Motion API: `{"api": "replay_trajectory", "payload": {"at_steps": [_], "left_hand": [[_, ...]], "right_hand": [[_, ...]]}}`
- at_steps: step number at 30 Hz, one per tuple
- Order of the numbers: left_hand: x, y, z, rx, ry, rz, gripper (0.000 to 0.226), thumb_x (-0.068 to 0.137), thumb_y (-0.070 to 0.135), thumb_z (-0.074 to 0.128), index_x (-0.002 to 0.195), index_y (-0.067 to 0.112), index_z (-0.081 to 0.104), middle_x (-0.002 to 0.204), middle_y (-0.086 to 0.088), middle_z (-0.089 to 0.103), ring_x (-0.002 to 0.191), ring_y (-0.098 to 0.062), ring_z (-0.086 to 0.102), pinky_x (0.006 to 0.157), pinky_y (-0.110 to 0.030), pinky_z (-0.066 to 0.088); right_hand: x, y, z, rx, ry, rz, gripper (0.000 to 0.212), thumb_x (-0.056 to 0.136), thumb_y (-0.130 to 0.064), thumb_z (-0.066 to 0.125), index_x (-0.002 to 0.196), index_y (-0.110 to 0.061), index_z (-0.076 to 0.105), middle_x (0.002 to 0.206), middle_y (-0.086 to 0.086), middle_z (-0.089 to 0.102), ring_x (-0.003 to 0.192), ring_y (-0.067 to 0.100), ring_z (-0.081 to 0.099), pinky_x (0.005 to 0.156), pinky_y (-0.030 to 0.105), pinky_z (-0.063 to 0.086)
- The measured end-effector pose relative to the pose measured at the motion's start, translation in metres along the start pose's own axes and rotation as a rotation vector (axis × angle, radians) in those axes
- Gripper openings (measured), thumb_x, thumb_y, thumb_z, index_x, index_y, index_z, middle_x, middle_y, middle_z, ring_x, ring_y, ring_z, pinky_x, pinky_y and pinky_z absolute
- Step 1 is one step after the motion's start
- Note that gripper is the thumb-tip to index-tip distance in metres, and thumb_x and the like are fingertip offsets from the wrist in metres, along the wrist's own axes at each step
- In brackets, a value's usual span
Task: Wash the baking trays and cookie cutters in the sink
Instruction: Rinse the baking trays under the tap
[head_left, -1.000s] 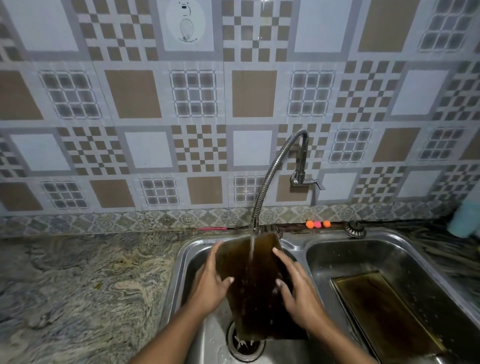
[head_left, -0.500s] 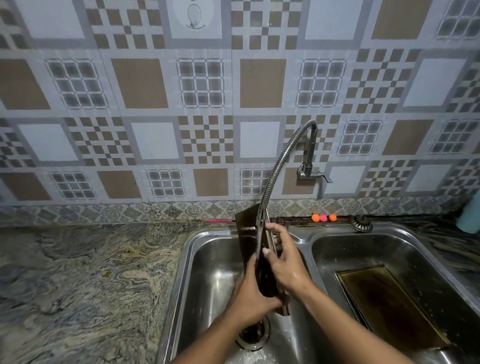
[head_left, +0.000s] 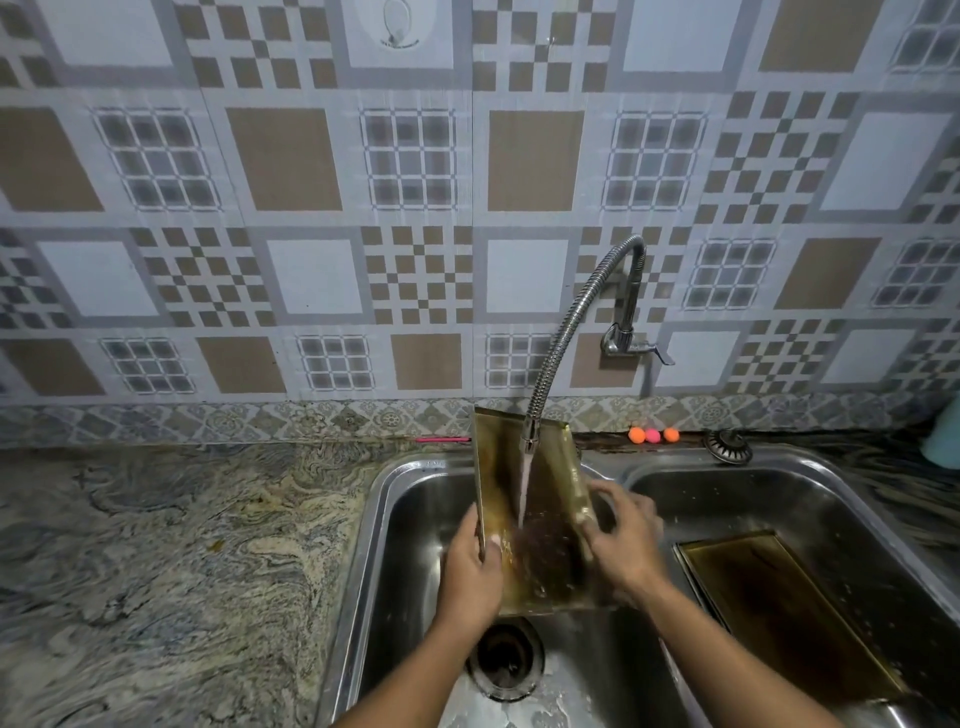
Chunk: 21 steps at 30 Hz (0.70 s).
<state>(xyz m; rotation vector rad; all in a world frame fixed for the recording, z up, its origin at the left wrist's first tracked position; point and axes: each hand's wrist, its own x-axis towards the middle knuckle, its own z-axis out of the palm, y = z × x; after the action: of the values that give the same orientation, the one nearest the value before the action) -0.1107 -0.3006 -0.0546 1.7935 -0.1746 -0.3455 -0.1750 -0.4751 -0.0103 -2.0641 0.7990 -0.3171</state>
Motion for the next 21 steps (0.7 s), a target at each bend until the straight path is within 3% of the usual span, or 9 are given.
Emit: {"api": "replay_trajectory", "payload": {"at_steps": [3,6,8,11,13,15,17,19,21], "left_hand": [[0.013,-0.005,-0.002,-0.070,-0.089,-0.037,0.059,0.102,0.018,0.056,0.154,0.030,0.032,0.147,0.007,0.052,0.133,-0.008,0.050,0.116,-0.031,0.034],[0.017,-0.004,0.007,-0.083,-0.140,-0.051,0.065,0.102,0.016,0.055,0.156,0.038,0.026,0.148,0.010,0.048,0.135,-0.009,0.046,0.107,-0.024,0.036],[0.018,-0.002,0.018,-0.105,-0.135,-0.069,0.067,0.102,0.014,0.055,0.156,0.039,0.025,0.147,0.009,0.049,0.132,-0.007,0.048,0.100,-0.019,0.037],[0.022,0.000,0.034,-0.149,-0.122,-0.121,0.068,0.099,0.012,0.061,0.153,0.038,0.029,0.142,-0.001,0.058,0.124,-0.013,0.057,0.091,-0.018,0.046],[0.024,0.003,0.044,-0.159,-0.128,-0.151,0.064,0.097,0.015,0.064,0.150,0.033,0.033,0.135,-0.006,0.062,0.114,-0.016,0.061,0.087,-0.025,0.047],[0.028,0.002,0.055,-0.191,-0.129,-0.174,0.063,0.095,0.017,0.066,0.150,0.030,0.038,0.118,-0.008,0.070,0.097,-0.021,0.066,0.084,-0.033,0.053],[0.030,0.002,0.068,-0.241,-0.143,-0.205,0.065,0.095,0.013,0.067,0.150,0.034,0.040,0.104,-0.008,0.075,0.086,-0.019,0.068,0.084,-0.041,0.060],[0.029,0.004,0.082,-0.308,-0.160,-0.250,0.065,0.095,0.010,0.066,0.151,0.032,0.040,0.104,-0.009,0.077,0.090,-0.020,0.072,0.086,-0.047,0.060],[0.028,0.006,0.098,-0.360,-0.175,-0.267,0.064,0.096,0.009,0.064,0.151,0.031,0.040,0.104,-0.002,0.078,0.097,-0.023,0.074,0.088,-0.053,0.059]], "right_hand": [[-0.002,0.021,-0.021,0.259,-0.097,0.118,0.036,0.090,-0.014,0.070,0.108,-0.043,0.057,0.133,0.012,0.054,0.112,0.027,0.059,0.095,0.047,0.053],[-0.008,0.022,-0.035,0.423,-0.060,0.060,0.042,0.094,0.005,0.059,0.110,-0.034,0.057,0.116,0.014,0.069,0.094,0.019,0.069,0.077,0.032,0.056],[-0.016,0.012,-0.044,0.418,0.023,-0.031,0.050,0.094,0.009,0.054,0.123,-0.033,0.054,0.105,0.001,0.068,0.084,0.011,0.069,0.069,0.029,0.059],[-0.024,0.007,-0.057,0.239,0.102,-0.280,0.061,0.095,0.005,0.053,0.133,-0.043,0.050,0.114,-0.012,0.064,0.092,0.001,0.068,0.071,0.027,0.061],[-0.029,0.007,-0.064,0.124,0.121,-0.374,0.062,0.095,0.002,0.054,0.137,-0.044,0.048,0.127,-0.009,0.061,0.096,0.000,0.066,0.076,0.027,0.060],[-0.036,0.009,-0.069,0.026,0.166,-0.458,0.062,0.094,0.001,0.053,0.141,-0.039,0.047,0.137,-0.012,0.057,0.109,0.002,0.060,0.095,0.031,0.054],[-0.044,0.010,-0.073,-0.062,0.220,-0.554,0.062,0.092,0.002,0.054,0.143,-0.032,0.049,0.134,-0.015,0.057,0.120,-0.006,0.052,0.106,0.020,0.041],[-0.049,0.015,-0.079,-0.123,0.235,-0.615,0.063,0.090,0.002,0.054,0.143,-0.031,0.049,0.127,-0.015,0.059,0.116,-0.008,0.053,0.100,0.012,0.042],[-0.048,0.026,-0.088,-0.153,0.237,-0.635,0.065,0.087,0.000,0.055,0.143,-0.032,0.048,0.123,-0.014,0.059,0.108,0.000,0.059,0.089,0.018,0.049]]}}
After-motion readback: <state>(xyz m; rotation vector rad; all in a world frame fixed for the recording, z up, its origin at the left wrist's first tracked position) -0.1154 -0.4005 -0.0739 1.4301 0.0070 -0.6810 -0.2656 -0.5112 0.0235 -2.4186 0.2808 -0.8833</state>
